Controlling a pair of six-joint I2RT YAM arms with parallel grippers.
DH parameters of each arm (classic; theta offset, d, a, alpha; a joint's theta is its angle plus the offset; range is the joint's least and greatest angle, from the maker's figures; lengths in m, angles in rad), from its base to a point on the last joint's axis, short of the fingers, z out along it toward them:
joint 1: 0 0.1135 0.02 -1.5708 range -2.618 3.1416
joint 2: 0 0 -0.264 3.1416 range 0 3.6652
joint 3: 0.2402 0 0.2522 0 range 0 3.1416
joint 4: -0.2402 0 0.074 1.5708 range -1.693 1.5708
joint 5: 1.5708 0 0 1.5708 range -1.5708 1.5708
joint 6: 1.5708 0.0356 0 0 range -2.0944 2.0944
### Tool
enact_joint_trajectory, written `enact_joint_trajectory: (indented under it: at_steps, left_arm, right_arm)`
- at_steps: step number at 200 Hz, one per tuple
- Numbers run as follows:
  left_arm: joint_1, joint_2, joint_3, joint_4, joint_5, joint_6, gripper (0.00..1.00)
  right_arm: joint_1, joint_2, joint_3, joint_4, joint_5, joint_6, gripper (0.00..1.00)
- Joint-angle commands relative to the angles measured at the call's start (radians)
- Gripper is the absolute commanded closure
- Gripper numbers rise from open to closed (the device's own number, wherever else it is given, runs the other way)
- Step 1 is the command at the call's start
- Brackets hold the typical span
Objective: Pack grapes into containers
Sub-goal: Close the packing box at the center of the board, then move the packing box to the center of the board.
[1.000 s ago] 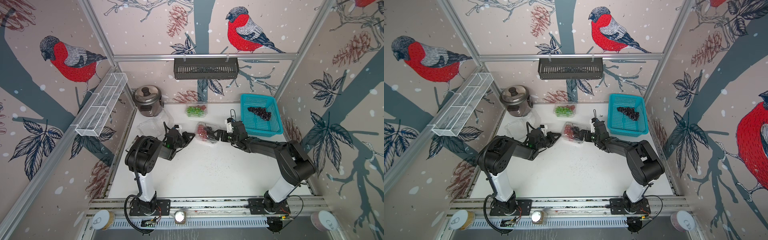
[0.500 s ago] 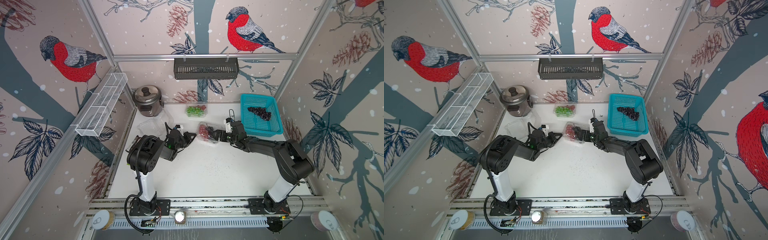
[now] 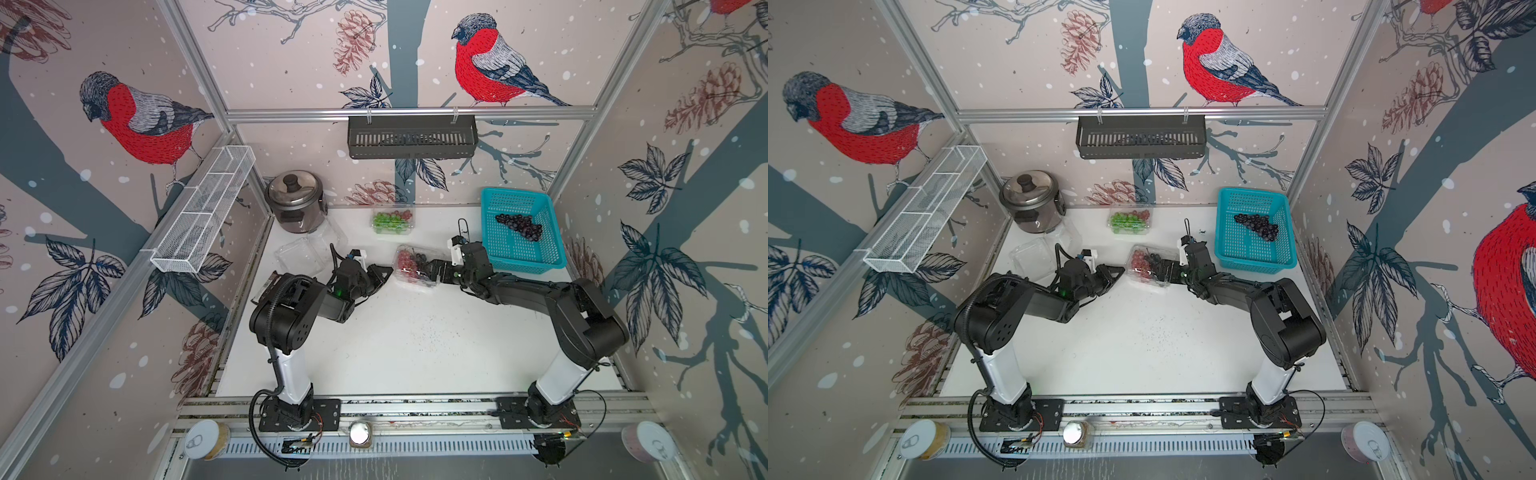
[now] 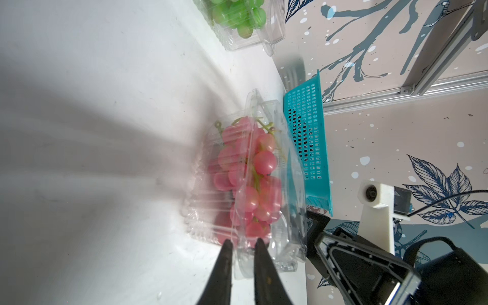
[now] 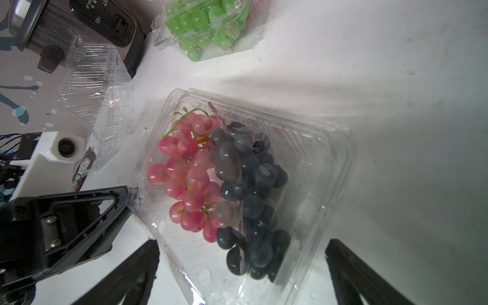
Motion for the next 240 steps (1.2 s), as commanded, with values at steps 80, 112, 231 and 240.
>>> enact_joint_trajectory:
  at_steps: [80,112,231,240]
  left_arm:
    - [0.033,0.013,0.338,-0.563,0.0,0.233,0.03]
    - [0.021,0.094,0.438,-0.576,0.035,0.23,0.03]
    - [0.066,0.104,0.44,-0.567,0.115,0.208,0.03]
    - [0.081,0.098,0.437,-0.573,0.114,0.21,0.03]
  right_arm:
    - [-0.013,-0.028,0.013,-0.046,-0.014,0.015,0.0]
    - [-0.01,0.009,0.05,-0.075,-0.033,0.016,0.0]
    - [0.063,0.206,0.306,-0.144,-0.05,0.042,0.0]
    - [0.066,0.225,0.329,-0.151,-0.056,0.05,0.0]
